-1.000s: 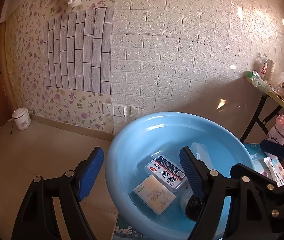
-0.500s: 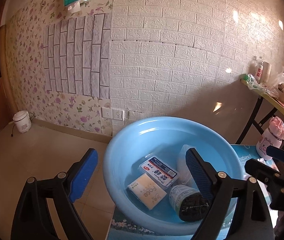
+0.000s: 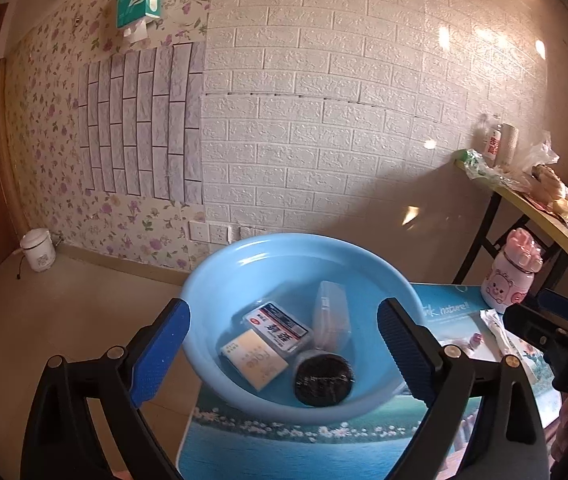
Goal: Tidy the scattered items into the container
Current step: 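Withdraw both grippers from the basin toward the remaining items on the table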
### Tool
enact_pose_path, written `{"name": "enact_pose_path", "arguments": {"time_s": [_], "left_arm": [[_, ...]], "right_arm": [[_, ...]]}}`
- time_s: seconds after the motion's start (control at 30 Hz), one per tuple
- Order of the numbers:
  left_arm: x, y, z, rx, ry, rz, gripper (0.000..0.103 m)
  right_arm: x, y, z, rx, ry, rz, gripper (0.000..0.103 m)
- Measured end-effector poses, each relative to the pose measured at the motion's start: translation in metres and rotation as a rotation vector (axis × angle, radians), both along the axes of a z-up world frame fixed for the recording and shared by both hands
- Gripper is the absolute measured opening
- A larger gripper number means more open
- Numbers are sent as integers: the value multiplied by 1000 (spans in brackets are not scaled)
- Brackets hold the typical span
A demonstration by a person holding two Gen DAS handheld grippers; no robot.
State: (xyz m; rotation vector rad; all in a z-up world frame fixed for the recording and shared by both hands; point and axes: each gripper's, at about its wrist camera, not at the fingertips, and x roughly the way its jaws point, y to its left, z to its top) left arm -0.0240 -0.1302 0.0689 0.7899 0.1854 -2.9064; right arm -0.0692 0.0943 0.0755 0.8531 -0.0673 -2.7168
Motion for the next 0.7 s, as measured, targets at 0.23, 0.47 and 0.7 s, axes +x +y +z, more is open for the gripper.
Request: {"name": "enact_pose_path", "arguments": {"time_s": [0.23, 0.47, 0.7], "left_arm": [[17, 46, 1, -26, 10, -58, 97], [41, 100, -12, -33, 21, -140, 99], [39, 137, -21, -54, -20, -231, 100]], "right_arm": [[32, 35, 1, 18, 22, -37, 102], [70, 86, -26, 32, 21, -141, 102], [78, 133, -51, 19, -54, -238, 102]]}}
